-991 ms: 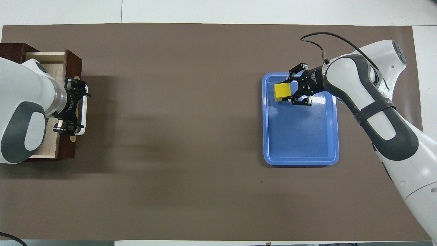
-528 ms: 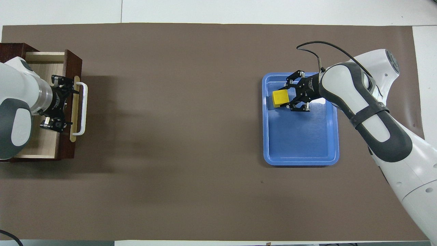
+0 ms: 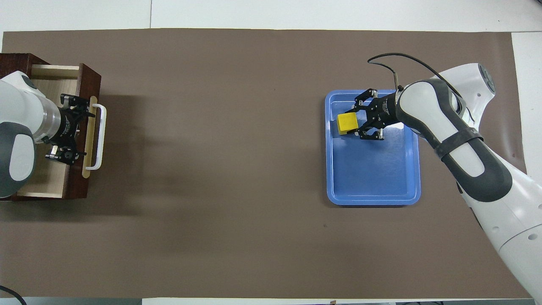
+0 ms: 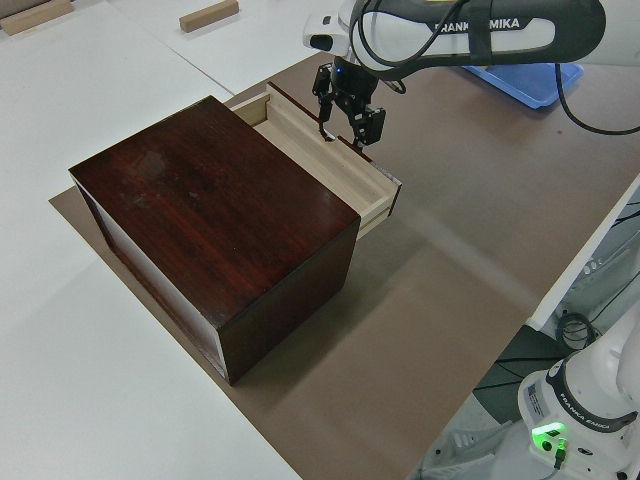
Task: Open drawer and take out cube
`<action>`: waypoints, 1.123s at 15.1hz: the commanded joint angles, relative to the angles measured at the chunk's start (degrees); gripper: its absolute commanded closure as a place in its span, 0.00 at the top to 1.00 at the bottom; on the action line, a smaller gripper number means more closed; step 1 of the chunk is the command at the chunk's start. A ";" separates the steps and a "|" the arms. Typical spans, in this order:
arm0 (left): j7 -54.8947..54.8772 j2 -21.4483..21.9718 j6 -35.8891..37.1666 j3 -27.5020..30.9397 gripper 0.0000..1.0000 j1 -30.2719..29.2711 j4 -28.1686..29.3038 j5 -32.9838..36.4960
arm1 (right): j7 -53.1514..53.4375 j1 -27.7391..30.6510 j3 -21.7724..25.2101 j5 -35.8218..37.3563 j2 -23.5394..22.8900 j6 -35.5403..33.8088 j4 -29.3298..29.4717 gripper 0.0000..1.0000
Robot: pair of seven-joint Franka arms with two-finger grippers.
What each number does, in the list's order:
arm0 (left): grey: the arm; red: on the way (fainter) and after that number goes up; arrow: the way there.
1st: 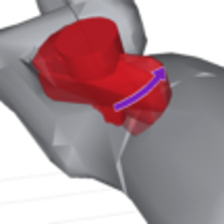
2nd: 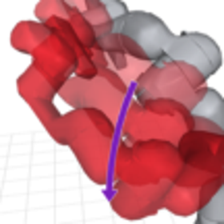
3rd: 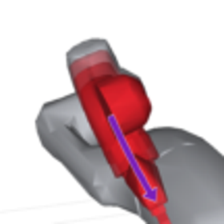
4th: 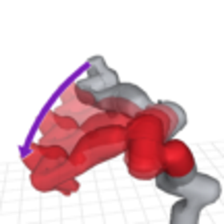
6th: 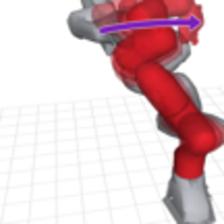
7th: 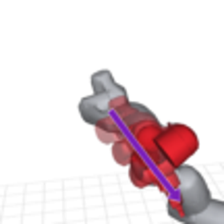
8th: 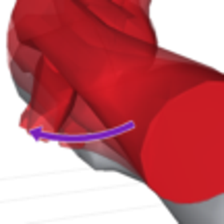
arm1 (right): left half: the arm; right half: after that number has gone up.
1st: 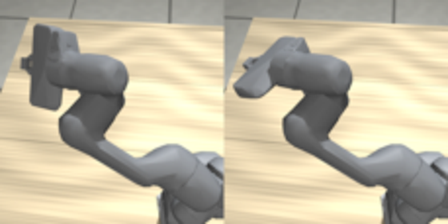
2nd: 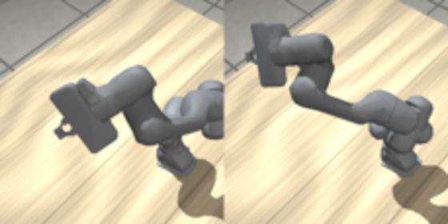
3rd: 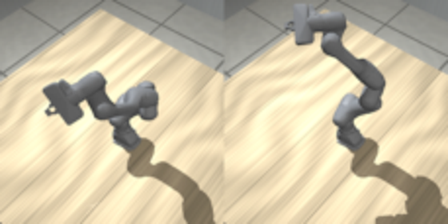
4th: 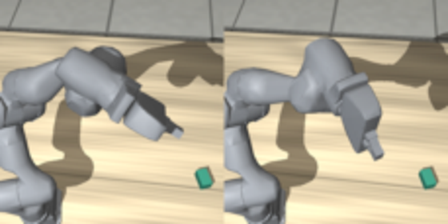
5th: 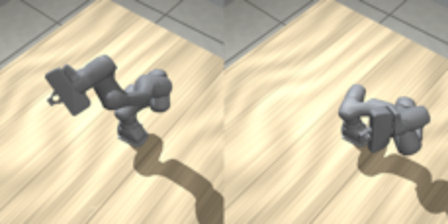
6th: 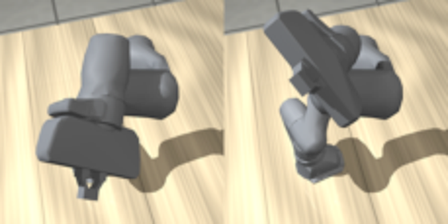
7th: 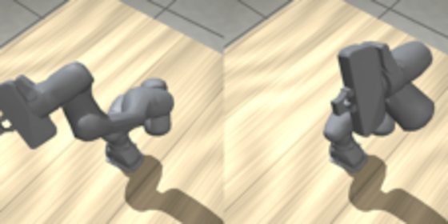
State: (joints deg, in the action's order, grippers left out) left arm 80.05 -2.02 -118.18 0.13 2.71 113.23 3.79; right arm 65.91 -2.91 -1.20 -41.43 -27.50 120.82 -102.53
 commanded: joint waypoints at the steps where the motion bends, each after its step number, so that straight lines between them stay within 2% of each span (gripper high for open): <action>1: -4.73 0.35 -3.02 0.31 1.00 -5.07 1.73 3.68 | -1.66 0.01 -0.21 -1.02 1.57 1.78 -2.33 0.93; 3: -5.61 0.17 -3.11 0.39 1.00 -6.30 1.38 4.47 | -1.48 0.01 -0.21 -1.02 1.57 1.78 -2.33 0.96; 4: -5.61 0.17 -3.19 0.31 1.00 -7.01 1.38 5.35 | -1.22 0.01 -0.21 -1.02 1.57 1.44 -2.07 1.00; 10: -5.44 -0.35 -3.37 0.31 1.00 -8.68 0.32 5.71 | 2.99 0.71 0.06 -0.41 2.00 -4.80 2.86 1.00; 14: -5.00 -0.27 -2.84 0.31 1.00 -8.51 -0.38 5.71 | 4.50 0.98 0.32 2.49 7.09 -7.53 2.95 1.00; 17: -4.99 -0.35 -2.84 0.39 1.00 -8.68 -0.47 5.71 | 3.79 1.16 0.94 8.80 12.01 -10.68 3.47 1.00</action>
State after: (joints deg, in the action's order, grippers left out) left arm 74.99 -2.30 -120.76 0.56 -5.48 113.13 8.19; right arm 69.36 -2.52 -0.08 -36.80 -19.56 112.63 -98.64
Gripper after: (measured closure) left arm 0.000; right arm 0.000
